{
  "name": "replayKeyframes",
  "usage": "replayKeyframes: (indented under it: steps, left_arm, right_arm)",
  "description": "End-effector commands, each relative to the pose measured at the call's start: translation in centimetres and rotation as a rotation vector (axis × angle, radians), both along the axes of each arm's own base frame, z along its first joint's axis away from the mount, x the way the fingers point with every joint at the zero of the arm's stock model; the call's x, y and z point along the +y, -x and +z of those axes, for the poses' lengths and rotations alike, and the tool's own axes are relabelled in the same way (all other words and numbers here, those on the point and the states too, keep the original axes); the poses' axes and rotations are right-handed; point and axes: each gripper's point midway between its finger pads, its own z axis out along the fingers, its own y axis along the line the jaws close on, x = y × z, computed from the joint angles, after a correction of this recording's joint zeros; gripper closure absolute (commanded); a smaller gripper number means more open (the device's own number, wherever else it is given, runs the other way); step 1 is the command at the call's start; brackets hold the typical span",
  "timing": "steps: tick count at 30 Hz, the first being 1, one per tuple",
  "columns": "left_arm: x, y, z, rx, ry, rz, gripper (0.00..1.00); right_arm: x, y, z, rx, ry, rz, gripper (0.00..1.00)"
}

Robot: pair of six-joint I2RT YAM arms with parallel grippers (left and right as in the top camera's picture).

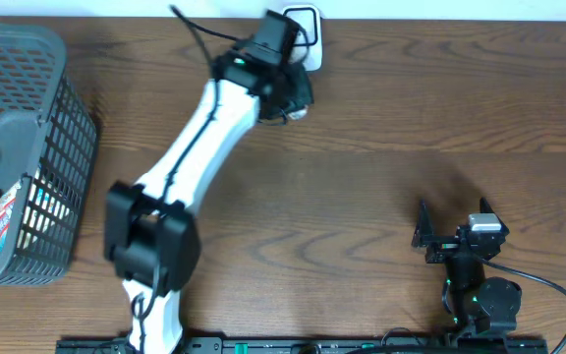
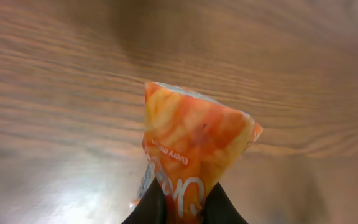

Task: Scan the item barcode
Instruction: 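Carry the orange packet to the scanner and set it on the table, then return the left gripper to the basket and grasp the large snack bag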

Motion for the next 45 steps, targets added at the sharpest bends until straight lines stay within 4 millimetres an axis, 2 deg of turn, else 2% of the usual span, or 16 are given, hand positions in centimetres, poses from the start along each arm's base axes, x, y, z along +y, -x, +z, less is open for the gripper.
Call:
replayKeyframes:
  steps: [1, 5, 8, 10, 11, 15, 20, 24, 26, 28, 29, 30, 34, 37, 41, 45]
  left_arm:
    - [-1.1, -0.3, -3.9, 0.067, -0.019, 0.056, 0.85]
    - [-2.4, 0.6, -6.0, 0.128, -0.004, 0.049, 0.72]
    - [-3.4, 1.0, -5.7, 0.134, 0.023, 0.018, 0.70]
    - [-4.3, 1.3, -5.0, 0.128, 0.064, -0.037, 0.59]
    - [-5.0, 1.5, -4.0, 0.113, 0.104, -0.096, 0.52]
    - [-4.4, 1.1, -0.6, 0.049, 0.148, -0.130, 0.44]
    - [-0.2, 0.1, 7.2, -0.112, 0.182, -0.107, 0.43]
    - [6.2, 0.4, 14.2, -0.263, 0.174, -0.050, 0.40]
    - [10.3, 0.8, 16.6, -0.309, 0.147, 0.037, 0.27]
    - [15.8, 1.5, 18.6, -0.350, 0.081, 0.171, 0.08]
    - [21.6, 2.7, 19.8, -0.371, -0.011, 0.324, 0.00]
    - [24.9, 3.6, 20.3, -0.374, -0.071, 0.418, 0.00]
    - [36.6, 8.8, 20.1, -0.298, -0.317, 0.759, 0.00]
    - [42.9, 13.2, 18.8, -0.173, -0.466, 0.950, 0.00]
    - [47.4, 17.0, 16.3, -0.023, -0.529, 1.095, 0.00]
    - [49.9, 19.1, 13.6, 0.082, -0.529, 1.186, 0.00]
  right_arm:
    - [-0.1, 0.0, -0.1, 0.002, 0.007, -0.004, 0.01]
    - [-0.1, 0.0, -0.1, 0.002, 0.007, -0.005, 0.01]
    - [-0.1, 0.0, -0.1, 0.002, 0.007, -0.005, 0.01]
    - [-0.1, 0.0, -0.1, 0.002, 0.007, -0.005, 0.01]
    - [-0.1, 0.0, -0.1, 0.002, 0.007, -0.005, 0.01]
    - [-0.1, 0.0, -0.1, 0.002, 0.007, -0.005, 0.01]
    - [-0.1, 0.0, -0.1, 0.002, 0.007, -0.005, 0.01]
    - [-0.1, 0.0, -0.1, 0.002, 0.007, -0.005, 0.01]
    - [-0.1, 0.0, -0.1, 0.002, 0.007, -0.005, 0.01]
    - [-0.1, 0.0, -0.1, 0.002, 0.007, -0.005, 0.01]
    - [-0.1, 0.0, -0.1, 0.002, 0.007, -0.004, 0.01]
    - [-0.1, 0.0, -0.1, 0.002, 0.007, -0.005, 0.01]
    - [-0.1, 0.0, -0.1, 0.002, 0.007, -0.005, 0.01]
    - [-0.1, 0.0, -0.1, 0.002, 0.007, -0.005, 0.01]
    - [-0.1, 0.0, -0.1, 0.002, 0.007, -0.005, 0.01]
    - [-0.1, 0.0, -0.1, 0.002, 0.007, -0.005, 0.01]
